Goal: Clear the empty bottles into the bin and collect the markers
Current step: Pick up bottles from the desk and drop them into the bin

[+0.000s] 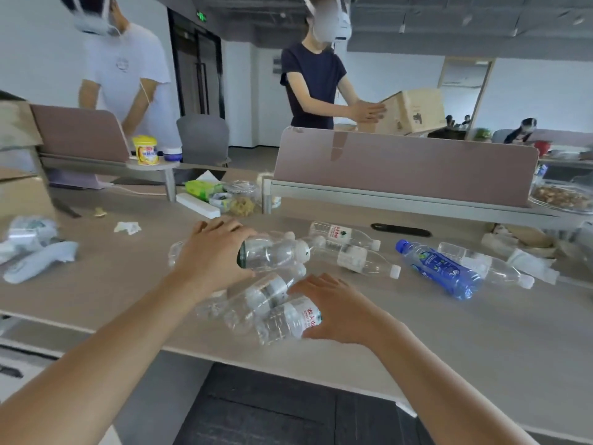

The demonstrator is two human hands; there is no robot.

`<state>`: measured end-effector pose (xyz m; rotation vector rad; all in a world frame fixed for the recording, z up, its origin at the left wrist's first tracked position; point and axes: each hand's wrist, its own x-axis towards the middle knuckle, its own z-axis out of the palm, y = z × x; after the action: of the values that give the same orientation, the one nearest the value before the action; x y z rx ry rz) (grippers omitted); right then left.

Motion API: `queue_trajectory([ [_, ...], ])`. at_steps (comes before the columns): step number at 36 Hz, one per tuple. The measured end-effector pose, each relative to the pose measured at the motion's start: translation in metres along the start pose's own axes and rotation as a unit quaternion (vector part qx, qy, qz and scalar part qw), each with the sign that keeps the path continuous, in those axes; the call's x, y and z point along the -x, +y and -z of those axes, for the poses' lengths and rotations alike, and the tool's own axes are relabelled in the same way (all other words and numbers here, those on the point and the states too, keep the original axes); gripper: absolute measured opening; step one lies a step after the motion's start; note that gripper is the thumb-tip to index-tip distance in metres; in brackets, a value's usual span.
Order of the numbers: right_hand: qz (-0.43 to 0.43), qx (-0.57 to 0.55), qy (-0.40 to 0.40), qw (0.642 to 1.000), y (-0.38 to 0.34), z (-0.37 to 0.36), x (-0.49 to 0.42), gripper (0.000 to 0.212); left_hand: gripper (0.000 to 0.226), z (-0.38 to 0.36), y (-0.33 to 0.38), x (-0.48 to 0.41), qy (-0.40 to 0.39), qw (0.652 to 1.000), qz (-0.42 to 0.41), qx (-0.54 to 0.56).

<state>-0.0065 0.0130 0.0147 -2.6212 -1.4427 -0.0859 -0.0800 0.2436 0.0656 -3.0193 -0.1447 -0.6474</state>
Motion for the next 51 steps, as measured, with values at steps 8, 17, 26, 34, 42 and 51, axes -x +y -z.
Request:
queue_trajectory([
  [8,-0.02,0.119,-0.066,0.99,-0.006,-0.019,-0.013,0.077,0.078,0.003,-0.015,0.02,-0.007,1.0,0.021,-0.012],
  [17,-0.078,0.119,-0.074,0.987,0.019,-0.013,0.022,0.077,0.077,-0.004,0.016,0.025,-0.024,1.0,-0.016,0.009],
  [26,-0.176,0.147,-0.047,0.972,0.069,0.031,0.119,0.074,0.08,-0.016,0.103,0.01,-0.025,0.993,-0.098,0.055],
  [34,-0.298,0.176,-0.024,0.938,0.109,0.065,0.253,0.076,0.079,-0.021,0.223,0.004,0.004,0.972,-0.204,0.118],
  [42,-0.442,0.147,-0.016,0.885,0.114,0.068,0.419,0.074,0.074,-0.058,0.37,0.038,0.019,0.926,-0.321,0.198],
  [51,-0.577,0.107,-0.081,0.806,0.107,0.043,0.576,0.079,0.066,-0.099,0.525,0.107,0.053,0.852,-0.467,0.233],
])
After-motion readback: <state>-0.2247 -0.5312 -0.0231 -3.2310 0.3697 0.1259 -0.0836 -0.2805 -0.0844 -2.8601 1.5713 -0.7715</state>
